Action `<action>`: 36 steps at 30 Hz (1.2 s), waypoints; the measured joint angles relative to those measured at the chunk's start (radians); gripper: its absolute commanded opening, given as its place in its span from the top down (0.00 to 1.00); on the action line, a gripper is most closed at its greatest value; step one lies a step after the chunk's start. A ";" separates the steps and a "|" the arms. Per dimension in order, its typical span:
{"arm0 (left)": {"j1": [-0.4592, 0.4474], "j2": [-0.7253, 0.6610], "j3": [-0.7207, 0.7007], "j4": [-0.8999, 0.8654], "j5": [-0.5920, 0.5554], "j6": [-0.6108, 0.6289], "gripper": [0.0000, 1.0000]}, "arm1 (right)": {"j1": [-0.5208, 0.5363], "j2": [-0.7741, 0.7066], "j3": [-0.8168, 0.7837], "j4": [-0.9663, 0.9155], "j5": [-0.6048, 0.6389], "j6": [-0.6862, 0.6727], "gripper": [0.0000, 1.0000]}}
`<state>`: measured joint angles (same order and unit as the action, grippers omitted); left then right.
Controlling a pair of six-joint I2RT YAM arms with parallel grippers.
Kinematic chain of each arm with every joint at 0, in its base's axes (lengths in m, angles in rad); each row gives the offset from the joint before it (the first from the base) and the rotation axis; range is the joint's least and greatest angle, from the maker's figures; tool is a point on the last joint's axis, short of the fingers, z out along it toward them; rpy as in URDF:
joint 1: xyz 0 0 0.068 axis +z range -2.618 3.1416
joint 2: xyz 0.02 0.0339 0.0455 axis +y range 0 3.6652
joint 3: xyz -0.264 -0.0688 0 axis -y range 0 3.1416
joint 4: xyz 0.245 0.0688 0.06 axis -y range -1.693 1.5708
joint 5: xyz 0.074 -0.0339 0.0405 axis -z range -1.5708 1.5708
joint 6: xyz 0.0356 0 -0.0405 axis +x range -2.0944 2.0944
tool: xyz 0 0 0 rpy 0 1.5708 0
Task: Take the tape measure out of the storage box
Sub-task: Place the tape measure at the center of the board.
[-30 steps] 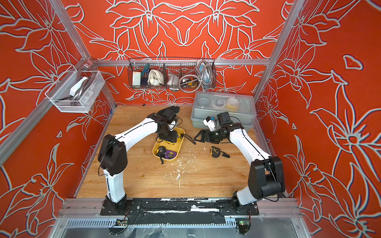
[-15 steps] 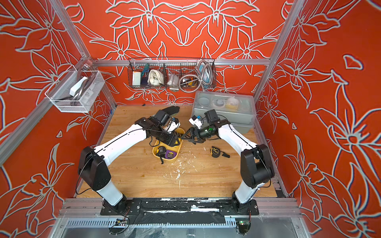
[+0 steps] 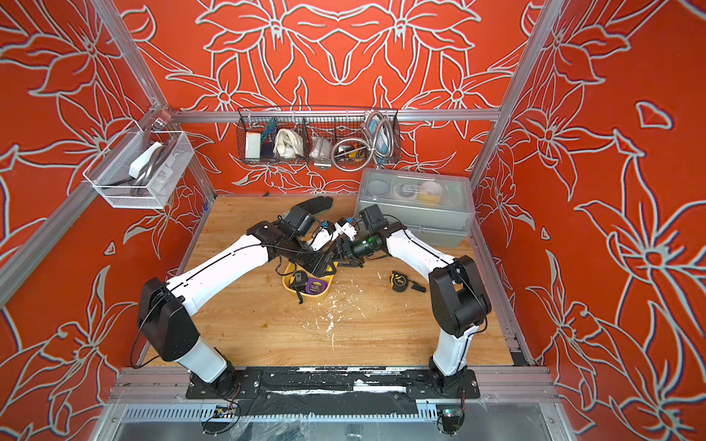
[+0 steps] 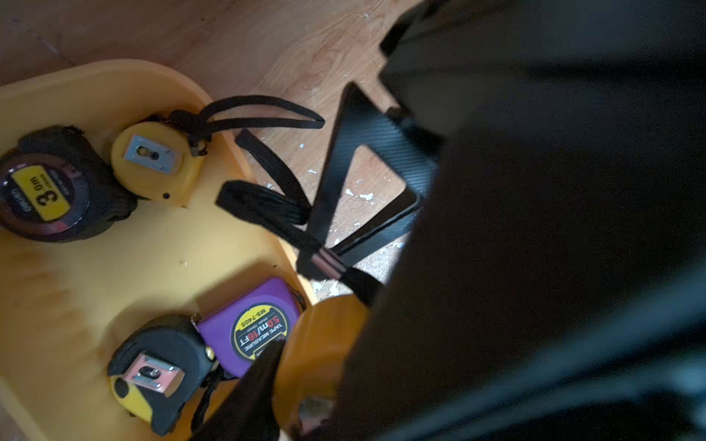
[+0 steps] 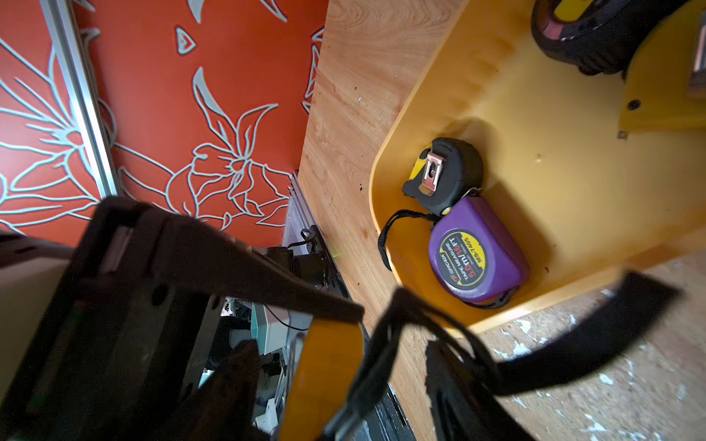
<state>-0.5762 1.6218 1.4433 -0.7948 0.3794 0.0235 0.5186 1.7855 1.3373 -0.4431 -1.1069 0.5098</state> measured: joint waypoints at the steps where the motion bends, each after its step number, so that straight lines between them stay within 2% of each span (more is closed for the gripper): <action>1: -0.001 -0.003 -0.002 0.005 0.000 0.001 0.61 | 0.002 0.002 0.001 0.007 -0.005 0.007 0.33; 5: -0.001 -0.020 -0.011 0.032 -0.029 0.003 0.61 | 0.007 0.007 0.012 0.019 -0.020 0.032 0.58; 9: -0.005 -0.023 -0.012 0.037 -0.083 0.002 0.61 | 0.012 0.010 0.019 0.040 -0.035 0.049 0.62; 13: -0.011 -0.025 -0.012 0.043 -0.125 0.001 0.56 | 0.012 0.013 0.021 0.049 -0.032 0.069 0.73; 15: -0.015 -0.025 -0.012 0.046 -0.142 0.000 0.44 | 0.012 0.015 0.023 0.049 -0.026 0.084 0.76; 17: -0.015 -0.025 -0.012 0.049 -0.147 -0.003 0.17 | 0.012 0.016 0.024 0.057 -0.025 0.085 0.79; 19: -0.013 -0.025 -0.012 0.060 -0.161 -0.012 0.02 | 0.012 0.016 0.024 0.059 -0.031 0.087 0.81; 25: -0.004 -0.093 -0.072 0.145 -0.233 -0.054 0.01 | -0.048 0.007 0.009 0.072 -0.051 0.101 0.81; 29: 0.026 -0.133 -0.047 0.134 -0.303 -0.080 0.01 | -0.202 -0.047 -0.064 0.025 -0.036 0.057 0.82; 32: 0.052 -0.094 -0.013 0.105 -0.343 -0.095 0.01 | -0.313 -0.067 -0.091 -0.071 0.026 -0.035 0.82; 36: 0.053 0.028 -0.012 0.032 -0.376 -0.117 0.01 | -0.338 -0.072 -0.172 -0.122 0.106 -0.106 0.81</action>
<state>-0.5228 1.6501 1.4315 -0.7628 0.0036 -0.0937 0.1802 1.7130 1.1656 -0.5648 -1.0004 0.4034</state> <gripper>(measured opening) 0.993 0.276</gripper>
